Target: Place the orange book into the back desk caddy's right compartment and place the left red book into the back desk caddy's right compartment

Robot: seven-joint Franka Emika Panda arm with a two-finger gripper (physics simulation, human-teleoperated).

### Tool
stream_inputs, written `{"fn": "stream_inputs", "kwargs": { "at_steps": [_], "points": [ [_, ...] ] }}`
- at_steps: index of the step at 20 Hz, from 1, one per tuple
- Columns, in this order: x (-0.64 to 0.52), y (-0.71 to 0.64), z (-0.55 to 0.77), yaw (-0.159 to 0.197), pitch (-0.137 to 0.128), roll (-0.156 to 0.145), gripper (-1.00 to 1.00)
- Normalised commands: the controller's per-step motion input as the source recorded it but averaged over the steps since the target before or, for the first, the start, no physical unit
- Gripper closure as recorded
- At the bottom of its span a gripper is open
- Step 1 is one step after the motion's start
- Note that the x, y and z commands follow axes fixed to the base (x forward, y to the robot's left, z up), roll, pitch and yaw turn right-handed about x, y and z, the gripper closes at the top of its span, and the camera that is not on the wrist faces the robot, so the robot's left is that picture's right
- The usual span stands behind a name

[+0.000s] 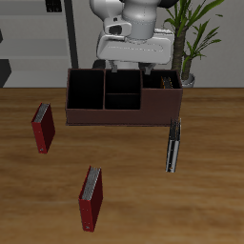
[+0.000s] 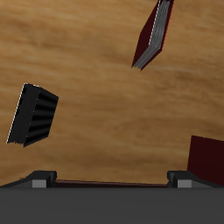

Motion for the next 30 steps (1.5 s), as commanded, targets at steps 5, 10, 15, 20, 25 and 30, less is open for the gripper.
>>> {"fn": "stream_inputs", "kwargs": {
  "at_steps": [5, 10, 15, 20, 25, 30],
  "points": [
    [0.11, 0.04, 0.04, -0.007, 0.006, -0.006, -1.00],
    [0.08, -0.01, 0.02, 0.001, -0.003, -0.007, -1.00],
    [0.26, -0.24, 0.09, -0.009, -0.008, -0.014, -1.00],
    [0.17, -0.17, 0.05, 0.006, 0.015, 0.046, -1.00],
    [0.25, -0.18, 0.00, -0.003, 0.011, 0.063, -1.00],
    [0.19, -0.16, -0.03, -0.003, 0.013, 0.018, -1.00]
  ]
}}
